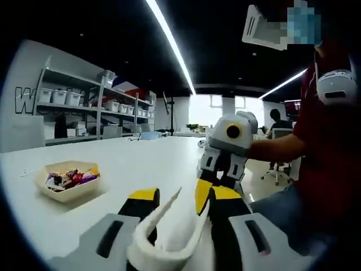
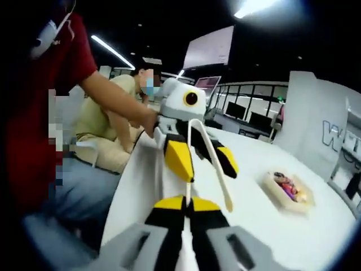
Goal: Place the target food into the container with the food tongs after gripping and lifting it, then release it inside without dropping or visibly crushing the food.
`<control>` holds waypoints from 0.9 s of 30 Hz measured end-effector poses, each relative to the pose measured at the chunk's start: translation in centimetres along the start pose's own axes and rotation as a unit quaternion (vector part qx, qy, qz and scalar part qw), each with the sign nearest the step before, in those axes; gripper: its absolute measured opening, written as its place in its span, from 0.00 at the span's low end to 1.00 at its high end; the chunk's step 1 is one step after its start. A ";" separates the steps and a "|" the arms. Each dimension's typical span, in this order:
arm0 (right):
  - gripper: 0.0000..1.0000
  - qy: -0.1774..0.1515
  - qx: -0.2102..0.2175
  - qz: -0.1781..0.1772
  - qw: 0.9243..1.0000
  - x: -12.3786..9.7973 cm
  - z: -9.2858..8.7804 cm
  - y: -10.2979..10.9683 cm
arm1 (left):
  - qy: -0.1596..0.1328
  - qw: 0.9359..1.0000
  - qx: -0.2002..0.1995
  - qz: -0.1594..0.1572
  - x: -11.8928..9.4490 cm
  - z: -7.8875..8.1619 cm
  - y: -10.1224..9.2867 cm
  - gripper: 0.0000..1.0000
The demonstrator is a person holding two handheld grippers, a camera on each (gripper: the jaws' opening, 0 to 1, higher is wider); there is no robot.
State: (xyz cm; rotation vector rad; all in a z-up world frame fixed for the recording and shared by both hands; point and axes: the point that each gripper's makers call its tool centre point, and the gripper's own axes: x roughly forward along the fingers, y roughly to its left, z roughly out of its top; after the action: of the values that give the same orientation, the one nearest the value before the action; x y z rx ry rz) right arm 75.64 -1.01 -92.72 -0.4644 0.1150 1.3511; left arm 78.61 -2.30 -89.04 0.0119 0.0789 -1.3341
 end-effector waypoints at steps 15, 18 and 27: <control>0.00 0.089 -0.021 -0.010 0.996 0.2 -4.4 -1.6 | 0.080 0.996 0.020 0.042 -2.0 -3.5 3.4 0.25; 0.00 0.083 -0.016 -0.011 0.996 0.0 -4.3 -2.2 | 0.088 0.995 0.024 0.038 -2.1 -4.0 3.3 0.24; 0.00 0.087 -0.021 -0.013 0.996 0.0 -4.7 -2.8 | 0.106 0.993 0.035 0.049 -2.5 -4.7 4.2 0.25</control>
State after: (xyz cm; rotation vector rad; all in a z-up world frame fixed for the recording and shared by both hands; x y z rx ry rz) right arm 79.22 -3.21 -96.23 -0.6167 0.2227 1.2885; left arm 81.89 1.41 -93.70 0.2148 0.2077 -1.2341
